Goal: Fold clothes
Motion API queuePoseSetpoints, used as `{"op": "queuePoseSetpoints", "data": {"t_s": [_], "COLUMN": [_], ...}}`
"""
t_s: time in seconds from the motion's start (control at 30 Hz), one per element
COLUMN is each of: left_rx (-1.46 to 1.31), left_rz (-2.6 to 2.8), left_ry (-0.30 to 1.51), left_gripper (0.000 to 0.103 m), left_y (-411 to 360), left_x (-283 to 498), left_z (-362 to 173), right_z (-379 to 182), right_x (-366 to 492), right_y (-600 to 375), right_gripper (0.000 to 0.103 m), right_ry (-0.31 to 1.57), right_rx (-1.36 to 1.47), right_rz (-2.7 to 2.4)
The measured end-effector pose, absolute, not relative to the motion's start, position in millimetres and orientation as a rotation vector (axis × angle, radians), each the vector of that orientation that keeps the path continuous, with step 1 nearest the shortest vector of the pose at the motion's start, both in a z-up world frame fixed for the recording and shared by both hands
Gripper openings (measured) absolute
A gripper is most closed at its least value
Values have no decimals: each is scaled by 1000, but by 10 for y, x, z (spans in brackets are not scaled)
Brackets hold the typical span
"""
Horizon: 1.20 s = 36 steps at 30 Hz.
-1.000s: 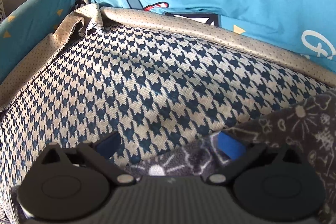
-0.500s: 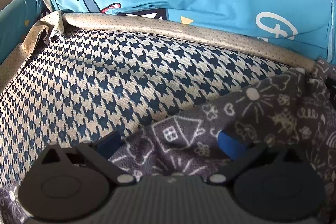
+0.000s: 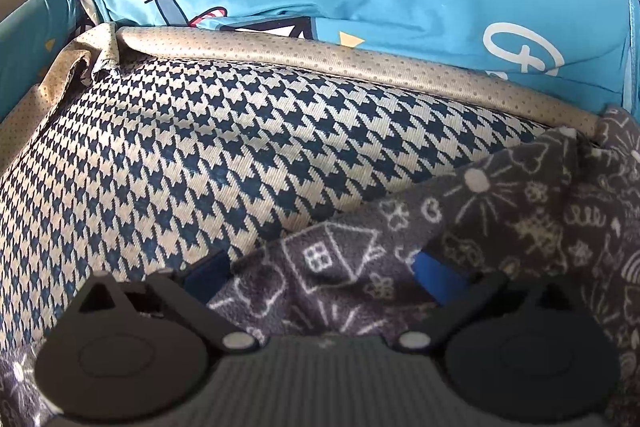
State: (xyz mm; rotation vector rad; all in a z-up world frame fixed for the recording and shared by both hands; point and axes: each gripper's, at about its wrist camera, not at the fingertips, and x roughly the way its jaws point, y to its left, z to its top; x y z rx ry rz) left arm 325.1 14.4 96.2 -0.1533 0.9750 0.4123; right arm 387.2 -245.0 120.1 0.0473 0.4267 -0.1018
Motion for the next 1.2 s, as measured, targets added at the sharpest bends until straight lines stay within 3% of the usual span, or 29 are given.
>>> {"op": "queuePoseSetpoints", "data": {"t_s": [0.17, 0.23, 0.3, 0.37, 0.5, 0.57, 0.63, 0.67, 0.7, 0.97, 1.2], "left_rx": [-143, -143, -144, -145, -145, -141, -136, -133, -131, -143, -135], "left_rz": [416, 415, 416, 416, 422, 426, 426, 426, 426, 435, 443], "left_ry": [975, 977, 978, 980, 980, 978, 976, 975, 975, 972, 970], "left_gripper": [103, 103, 103, 103, 103, 103, 103, 103, 103, 103, 103], "left_y": [102, 85, 80, 75, 51, 39, 24, 20, 20, 32, 9], "left_x": [3260, 3271, 3277, 3283, 3285, 3289, 3296, 3300, 3302, 3312, 3320], "left_z": [953, 950, 950, 951, 947, 950, 953, 954, 954, 952, 952], "right_z": [1222, 1192, 1149, 1088, 935, 854, 833, 832, 834, 983, 1110], "right_x": [3900, 3930, 3968, 3996, 4076, 4118, 4147, 4159, 4166, 4052, 4089], "right_y": [-2201, -2111, -2037, -1977, -1948, -1924, -1891, -1876, -1874, -2240, -2131], "right_gripper": [3, 11, 40, 47, 50, 46, 35, 13, 1, 2, 4], "right_ry": [421, 429, 442, 448, 498, 518, 528, 532, 532, 431, 435], "right_rx": [25, 5, -9, -32, -19, -41, -61, -70, -75, 59, 84], "right_rz": [33, 65, 86, 80, 90, 68, 53, 50, 42, -152, 53]}}
